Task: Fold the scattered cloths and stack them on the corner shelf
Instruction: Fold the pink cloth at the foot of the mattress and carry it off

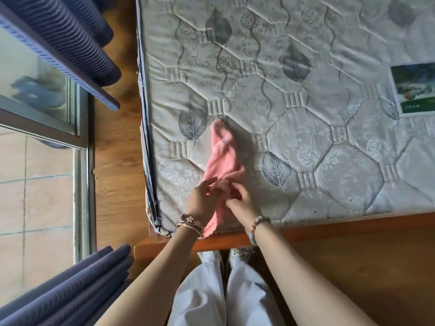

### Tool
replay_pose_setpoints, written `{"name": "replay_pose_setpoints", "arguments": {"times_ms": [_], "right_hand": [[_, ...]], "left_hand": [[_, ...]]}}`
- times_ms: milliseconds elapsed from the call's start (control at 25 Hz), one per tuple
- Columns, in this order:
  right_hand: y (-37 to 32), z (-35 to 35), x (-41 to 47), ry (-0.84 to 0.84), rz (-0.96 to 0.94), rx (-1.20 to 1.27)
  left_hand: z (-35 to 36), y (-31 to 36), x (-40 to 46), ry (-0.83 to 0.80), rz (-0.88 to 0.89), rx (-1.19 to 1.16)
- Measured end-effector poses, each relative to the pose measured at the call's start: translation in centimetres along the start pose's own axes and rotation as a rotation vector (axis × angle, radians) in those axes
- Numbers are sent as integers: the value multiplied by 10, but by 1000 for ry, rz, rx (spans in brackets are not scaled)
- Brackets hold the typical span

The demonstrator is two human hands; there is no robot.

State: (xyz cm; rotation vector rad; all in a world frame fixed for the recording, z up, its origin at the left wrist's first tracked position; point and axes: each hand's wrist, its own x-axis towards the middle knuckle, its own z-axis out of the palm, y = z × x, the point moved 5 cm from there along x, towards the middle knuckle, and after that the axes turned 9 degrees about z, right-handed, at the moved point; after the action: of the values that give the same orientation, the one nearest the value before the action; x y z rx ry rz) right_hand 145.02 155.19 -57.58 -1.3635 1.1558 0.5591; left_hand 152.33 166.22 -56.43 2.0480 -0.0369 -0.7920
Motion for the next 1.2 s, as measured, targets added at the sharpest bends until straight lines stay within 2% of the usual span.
{"name": "replay_pose_setpoints", "arguments": {"times_ms": [120,240,360,520,600,680,720,760,880,1120,1200], "right_hand": [[-10,10,-6,-23,17,136],[-26,7,-9,57,-71,12],[-36,-1,-11,84,-102,-53],[-42,-14,-6,-44,-88,88],[-46,-30,-6,56,-93,202],[-43,-51,-4,297,-79,296],[-36,-59,-2,389,-24,339],[-28,-61,0,411,75,421],[-7,-38,3,131,392,708],[17,12,1,-88,503,485],[18,26,3,-150,567,495]], "left_hand": [[-10,10,3,-68,6,-77],[-21,22,0,-127,19,-118],[-28,22,1,-186,-131,-457],[-38,18,7,-243,-251,-763],[-50,12,14,-169,-251,-879],[-63,2,18,-69,-281,-890],[-69,-6,19,-11,-310,-861],[-74,-12,17,52,-346,-837],[-78,-25,14,133,-400,-831],[-78,-41,10,222,-439,-693],[-80,-42,8,245,-472,-647]]}}
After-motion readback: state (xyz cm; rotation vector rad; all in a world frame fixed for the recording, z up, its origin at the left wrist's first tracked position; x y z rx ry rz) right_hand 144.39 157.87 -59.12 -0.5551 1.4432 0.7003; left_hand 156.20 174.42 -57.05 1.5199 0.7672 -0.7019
